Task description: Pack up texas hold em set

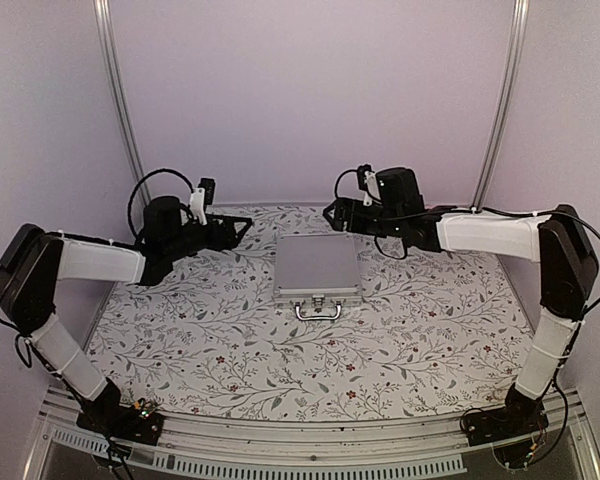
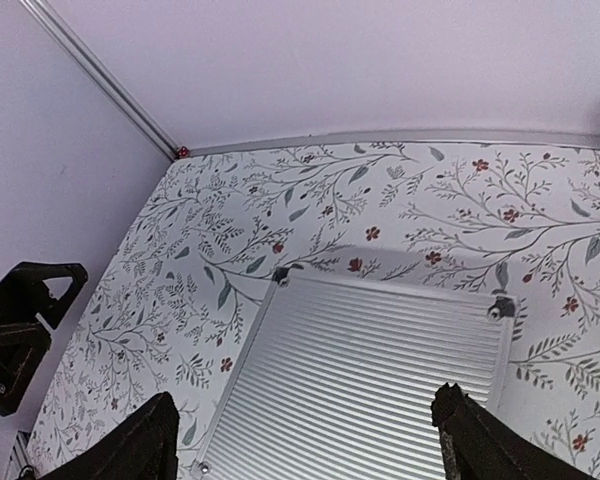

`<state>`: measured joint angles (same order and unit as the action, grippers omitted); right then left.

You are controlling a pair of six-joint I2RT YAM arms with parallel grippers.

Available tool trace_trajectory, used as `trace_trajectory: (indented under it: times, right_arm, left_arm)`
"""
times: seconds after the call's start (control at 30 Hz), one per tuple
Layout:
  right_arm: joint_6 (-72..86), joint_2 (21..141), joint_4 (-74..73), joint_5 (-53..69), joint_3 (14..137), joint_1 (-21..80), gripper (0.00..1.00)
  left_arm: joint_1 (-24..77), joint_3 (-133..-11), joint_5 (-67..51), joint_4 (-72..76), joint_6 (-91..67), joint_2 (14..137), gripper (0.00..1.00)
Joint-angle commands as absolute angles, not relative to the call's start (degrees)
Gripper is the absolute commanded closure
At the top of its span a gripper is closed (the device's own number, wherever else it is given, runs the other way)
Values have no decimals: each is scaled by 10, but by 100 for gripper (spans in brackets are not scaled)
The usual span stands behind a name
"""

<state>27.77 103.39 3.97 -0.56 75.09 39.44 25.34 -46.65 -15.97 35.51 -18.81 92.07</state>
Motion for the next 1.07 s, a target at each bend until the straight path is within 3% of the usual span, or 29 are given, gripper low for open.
trace_trajectory:
  times: [0.0, 0.4, 0.63, 1.03]
  right_arm:
    - [217, 1062, 50, 64, 762, 318, 7]
    - [159, 881, 118, 60, 516, 39, 5]
    - [145, 750, 309, -19, 318, -38, 4]
    - [100, 751, 503, -63, 187, -40, 4]
  left_arm:
    - [155, -454, -140, 327, -196, 917, 14]
    - [-188, -311, -111, 335, -189, 760, 11]
    - [-197, -154, -57, 542, -137, 729, 9]
    - [-165, -140, -50, 592, -92, 757, 9]
